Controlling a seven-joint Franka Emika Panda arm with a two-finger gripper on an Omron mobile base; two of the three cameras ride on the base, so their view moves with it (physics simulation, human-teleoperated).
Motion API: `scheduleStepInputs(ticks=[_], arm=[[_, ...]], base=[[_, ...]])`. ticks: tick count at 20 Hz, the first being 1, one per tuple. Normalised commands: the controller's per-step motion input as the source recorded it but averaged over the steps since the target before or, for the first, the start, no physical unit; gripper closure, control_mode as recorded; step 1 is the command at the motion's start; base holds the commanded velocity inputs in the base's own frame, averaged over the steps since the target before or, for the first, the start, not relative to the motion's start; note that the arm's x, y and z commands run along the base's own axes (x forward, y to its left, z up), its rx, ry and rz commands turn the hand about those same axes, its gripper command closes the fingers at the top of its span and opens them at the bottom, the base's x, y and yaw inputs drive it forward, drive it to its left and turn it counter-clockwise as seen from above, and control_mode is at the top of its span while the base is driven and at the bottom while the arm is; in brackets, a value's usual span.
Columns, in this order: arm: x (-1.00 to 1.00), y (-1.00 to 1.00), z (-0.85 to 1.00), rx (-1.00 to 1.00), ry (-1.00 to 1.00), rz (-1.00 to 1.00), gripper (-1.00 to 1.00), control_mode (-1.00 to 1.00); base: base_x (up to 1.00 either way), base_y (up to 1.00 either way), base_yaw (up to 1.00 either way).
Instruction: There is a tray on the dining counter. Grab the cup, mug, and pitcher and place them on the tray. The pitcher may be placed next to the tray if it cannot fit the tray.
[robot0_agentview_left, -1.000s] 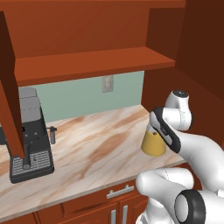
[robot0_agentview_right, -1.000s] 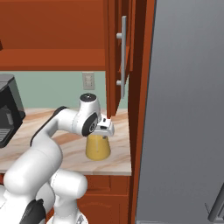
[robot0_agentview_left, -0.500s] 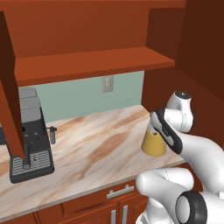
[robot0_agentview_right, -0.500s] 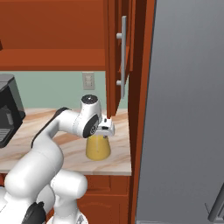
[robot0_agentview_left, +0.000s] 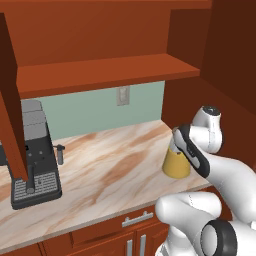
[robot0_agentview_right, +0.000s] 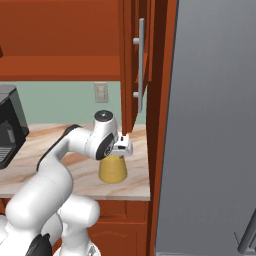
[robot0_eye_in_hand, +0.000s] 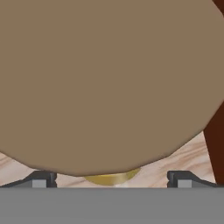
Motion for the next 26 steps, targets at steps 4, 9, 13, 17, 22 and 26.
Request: scheduleStepInputs(ticks=[4, 9, 13, 17, 22, 26], arm=[[0.0, 0.0, -0.29, 0.0, -0.02, 0.0, -1.0, -1.0], [0.01, 0.0, -0.38, 0.0, 0.0, 0.0, -1.0, -1.0], [0.01, 0.01, -0.44, 0.0, 0.0, 0.0, -1.0, -1.0], [0.0, 0.11, -0.48, 0.0, 0.0, 0.0, -1.0, -1.0], [0.0, 0.15, -0.35, 0.0, 0.0, 0.0, -1.0, -1.0], [0.05, 0.14, -0.35, 0.0, 0.0, 0.0, -1.0, -1.0]], base=[[0.0, 0.0, 0.0], [0.0, 0.0, 0.0], [0.0, 0.0, 0.0], [0.0, 0.0, 0.0], [0.0, 0.0, 0.0], [0.0, 0.0, 0.0]])
